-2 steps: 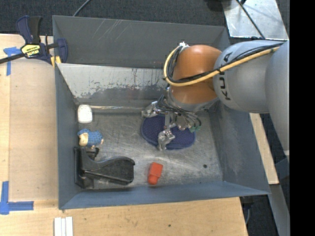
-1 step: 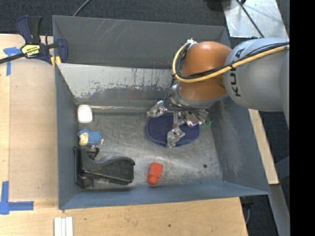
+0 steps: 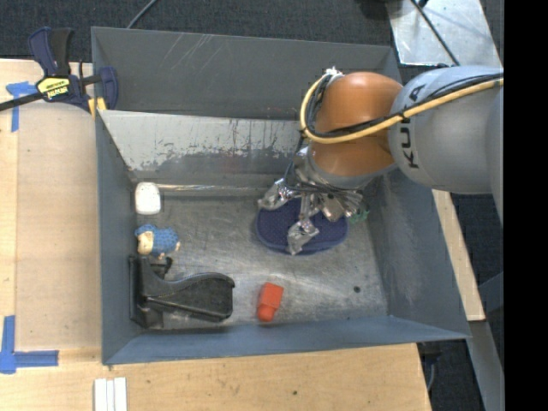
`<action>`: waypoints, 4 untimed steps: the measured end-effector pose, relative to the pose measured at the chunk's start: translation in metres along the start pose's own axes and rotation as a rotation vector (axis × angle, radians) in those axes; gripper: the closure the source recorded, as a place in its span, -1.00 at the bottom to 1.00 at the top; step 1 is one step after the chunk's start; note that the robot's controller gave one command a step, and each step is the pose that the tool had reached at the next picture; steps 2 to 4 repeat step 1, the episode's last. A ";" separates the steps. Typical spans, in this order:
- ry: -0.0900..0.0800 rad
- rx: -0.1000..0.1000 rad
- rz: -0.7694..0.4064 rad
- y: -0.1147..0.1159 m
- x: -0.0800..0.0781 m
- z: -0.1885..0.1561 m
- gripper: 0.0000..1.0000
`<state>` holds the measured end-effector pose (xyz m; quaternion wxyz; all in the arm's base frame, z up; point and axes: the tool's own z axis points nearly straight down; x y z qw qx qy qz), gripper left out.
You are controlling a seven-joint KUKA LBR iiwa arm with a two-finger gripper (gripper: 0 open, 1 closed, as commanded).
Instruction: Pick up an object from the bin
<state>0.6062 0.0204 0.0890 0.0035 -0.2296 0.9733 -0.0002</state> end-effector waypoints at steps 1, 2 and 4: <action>-0.004 0.003 -0.007 -0.006 0.017 -0.115 1.00; -0.004 0.003 -0.007 -0.006 0.017 -0.115 1.00; -0.004 0.003 -0.007 -0.006 0.017 -0.115 1.00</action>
Offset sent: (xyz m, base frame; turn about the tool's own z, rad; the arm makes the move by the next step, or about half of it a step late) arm -0.0159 -0.0121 0.1094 -0.0100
